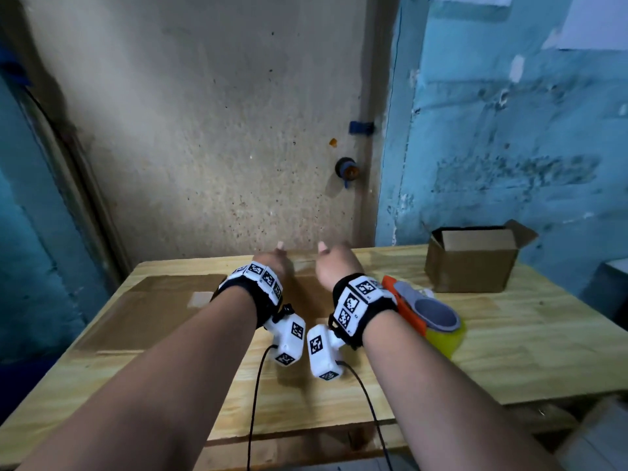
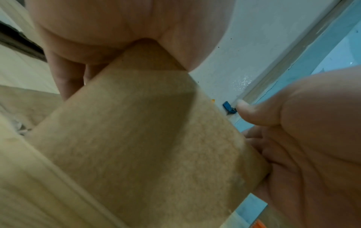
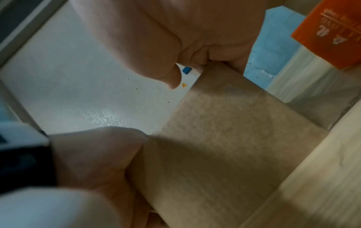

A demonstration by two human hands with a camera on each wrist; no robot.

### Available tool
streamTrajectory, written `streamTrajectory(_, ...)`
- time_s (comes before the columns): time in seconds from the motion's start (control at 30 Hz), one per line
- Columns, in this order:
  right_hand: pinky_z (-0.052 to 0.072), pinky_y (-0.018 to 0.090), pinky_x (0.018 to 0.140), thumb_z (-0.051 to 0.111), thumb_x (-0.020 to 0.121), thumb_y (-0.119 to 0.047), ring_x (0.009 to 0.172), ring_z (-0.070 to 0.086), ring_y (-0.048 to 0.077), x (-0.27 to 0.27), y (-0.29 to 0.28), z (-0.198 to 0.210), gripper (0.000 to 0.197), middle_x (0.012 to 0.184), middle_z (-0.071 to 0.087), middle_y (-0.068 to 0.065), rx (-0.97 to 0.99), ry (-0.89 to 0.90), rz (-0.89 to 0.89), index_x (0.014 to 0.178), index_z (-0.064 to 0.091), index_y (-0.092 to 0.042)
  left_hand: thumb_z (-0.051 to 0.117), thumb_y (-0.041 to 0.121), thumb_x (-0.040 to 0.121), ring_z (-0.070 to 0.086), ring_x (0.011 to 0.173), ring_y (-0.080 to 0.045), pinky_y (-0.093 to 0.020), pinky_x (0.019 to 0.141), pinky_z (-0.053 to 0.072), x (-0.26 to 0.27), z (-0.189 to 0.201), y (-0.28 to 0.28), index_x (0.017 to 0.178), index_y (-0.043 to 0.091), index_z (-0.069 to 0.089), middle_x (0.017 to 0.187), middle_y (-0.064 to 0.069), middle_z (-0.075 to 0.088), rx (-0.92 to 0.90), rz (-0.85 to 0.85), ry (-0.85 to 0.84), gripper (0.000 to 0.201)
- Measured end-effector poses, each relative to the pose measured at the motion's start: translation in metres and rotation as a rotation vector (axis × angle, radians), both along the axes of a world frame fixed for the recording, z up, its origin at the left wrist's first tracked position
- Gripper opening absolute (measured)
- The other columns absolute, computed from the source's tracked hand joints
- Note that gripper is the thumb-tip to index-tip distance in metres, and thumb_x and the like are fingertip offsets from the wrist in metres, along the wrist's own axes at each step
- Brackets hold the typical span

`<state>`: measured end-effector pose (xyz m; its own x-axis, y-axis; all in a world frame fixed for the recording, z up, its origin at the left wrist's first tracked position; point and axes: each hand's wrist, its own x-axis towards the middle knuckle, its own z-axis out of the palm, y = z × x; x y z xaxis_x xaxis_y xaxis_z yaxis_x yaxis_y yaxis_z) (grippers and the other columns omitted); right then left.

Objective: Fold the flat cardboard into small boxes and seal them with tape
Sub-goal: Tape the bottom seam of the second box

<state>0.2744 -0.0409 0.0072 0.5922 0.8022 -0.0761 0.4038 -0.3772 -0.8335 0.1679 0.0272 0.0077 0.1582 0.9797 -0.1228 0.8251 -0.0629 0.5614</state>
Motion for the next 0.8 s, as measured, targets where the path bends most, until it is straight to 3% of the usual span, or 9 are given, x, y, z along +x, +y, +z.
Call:
streamTrajectory(0.07, 0.041, 0.037, 0.084, 0.034, 0.111, -0.045, 0.124, 0.061, 0.039, -0.002, 0.002, 0.003, 0.051, 0.137, 0.062, 0.02, -0.027, -0.064, -0.014, 0.138, 0.042, -0.003, 0.021, 0.05, 0.109, 0.054, 0.132, -0.031, -0.034, 0.103, 0.044, 0.001, -0.002, 0.005, 0.158, 0.018, 0.032, 0.153, -0.018, 0.046, -0.057, 0.053, -0.148, 0.06)
streamTrajectory(0.1, 0.044, 0.038, 0.085, 0.034, 0.11, -0.047, 0.124, 0.062, 0.039, -0.003, 0.003, 0.003, 0.054, 0.137, 0.062, 0.02, -0.046, -0.082, -0.023, 0.14, 0.042, -0.003, 0.031, 0.06, 0.105, 0.056, 0.128, -0.033, -0.036, 0.101, 0.046, 0.0, -0.005, 0.006, 0.155, 0.02, 0.038, 0.152, -0.018, 0.048, -0.092, 0.047, -0.167, 0.065)
streamTrajectory(0.2, 0.046, 0.041, 0.085, 0.033, 0.106, -0.06, 0.12, 0.064, 0.038, -0.006, 0.006, 0.005, 0.064, 0.133, 0.065, 0.017, -0.143, -0.112, -0.045, 0.137, 0.048, -0.006, 0.058, 0.071, 0.087, 0.056, 0.128, -0.035, -0.038, 0.105, 0.047, -0.006, -0.009, 0.0, 0.141, 0.014, 0.058, 0.146, -0.013, 0.054, -0.137, 0.017, -0.306, 0.078)
streamTrajectory(0.3, 0.044, 0.04, 0.079, 0.028, 0.102, -0.072, 0.116, 0.066, 0.036, -0.005, 0.007, 0.004, 0.076, 0.129, 0.067, 0.016, -0.196, -0.16, -0.028, 0.137, 0.051, -0.008, 0.057, 0.076, 0.085, 0.057, 0.128, -0.037, -0.042, 0.108, 0.047, -0.007, -0.014, 0.005, 0.138, 0.015, 0.061, 0.147, -0.017, 0.054, -0.153, 0.057, -0.372, 0.081)
streamTrajectory(0.4, 0.047, 0.041, 0.076, 0.029, 0.094, -0.083, 0.109, 0.068, 0.035, -0.004, 0.01, 0.001, 0.086, 0.124, 0.068, 0.014, -0.221, -0.183, -0.017, 0.135, 0.051, -0.01, 0.055, 0.076, 0.087, 0.058, 0.124, -0.038, -0.042, 0.108, 0.046, -0.007, -0.016, 0.005, 0.137, 0.004, 0.06, 0.143, -0.022, 0.055, -0.191, 0.115, -0.391, 0.088)
streamTrajectory(0.47, 0.051, 0.041, 0.077, 0.029, 0.09, -0.088, 0.105, 0.069, 0.034, -0.001, 0.013, -0.002, 0.094, 0.122, 0.069, 0.013, -0.225, -0.204, 0.011, 0.135, 0.053, -0.01, 0.055, 0.078, 0.083, 0.059, 0.122, -0.038, -0.041, 0.108, 0.045, -0.005, -0.018, 0.008, 0.135, 0.001, 0.061, 0.139, -0.022, 0.059, -0.193, 0.15, -0.455, 0.093)
streamTrajectory(0.53, 0.052, 0.039, 0.083, 0.033, 0.088, -0.09, 0.111, 0.068, 0.035, 0.004, 0.011, -0.002, 0.098, 0.13, 0.068, 0.013, -0.217, -0.221, 0.05, 0.139, 0.056, -0.01, 0.051, 0.082, 0.075, 0.059, 0.122, -0.037, -0.043, 0.112, 0.041, -0.003, -0.021, 0.016, 0.132, 0.002, 0.064, 0.137, -0.019, 0.062, -0.22, 0.177, -0.478, 0.099)
streamTrajectory(0.67, 0.044, 0.035, 0.088, 0.047, 0.095, -0.077, 0.127, 0.061, 0.034, 0.014, 0.003, -0.004, 0.082, 0.147, 0.06, 0.013, -0.152, -0.181, 0.107, 0.144, 0.059, -0.012, 0.036, 0.057, 0.104, 0.052, 0.132, -0.036, -0.038, 0.115, 0.033, -0.006, -0.021, 0.022, 0.135, -0.004, 0.059, 0.143, -0.022, 0.056, -0.232, 0.165, -0.517, 0.072)
streamTrajectory(0.8, 0.049, 0.035, 0.084, 0.038, 0.107, -0.059, 0.095, 0.063, 0.031, 0.017, 0.01, -0.012, 0.058, 0.125, 0.071, 0.012, -0.117, -0.145, 0.072, 0.128, 0.069, -0.015, 0.027, 0.04, 0.111, 0.043, 0.141, -0.035, -0.034, 0.111, 0.03, -0.008, -0.017, 0.018, 0.147, -0.001, 0.045, 0.152, -0.023, 0.045, -0.182, 0.1, -0.337, 0.058)
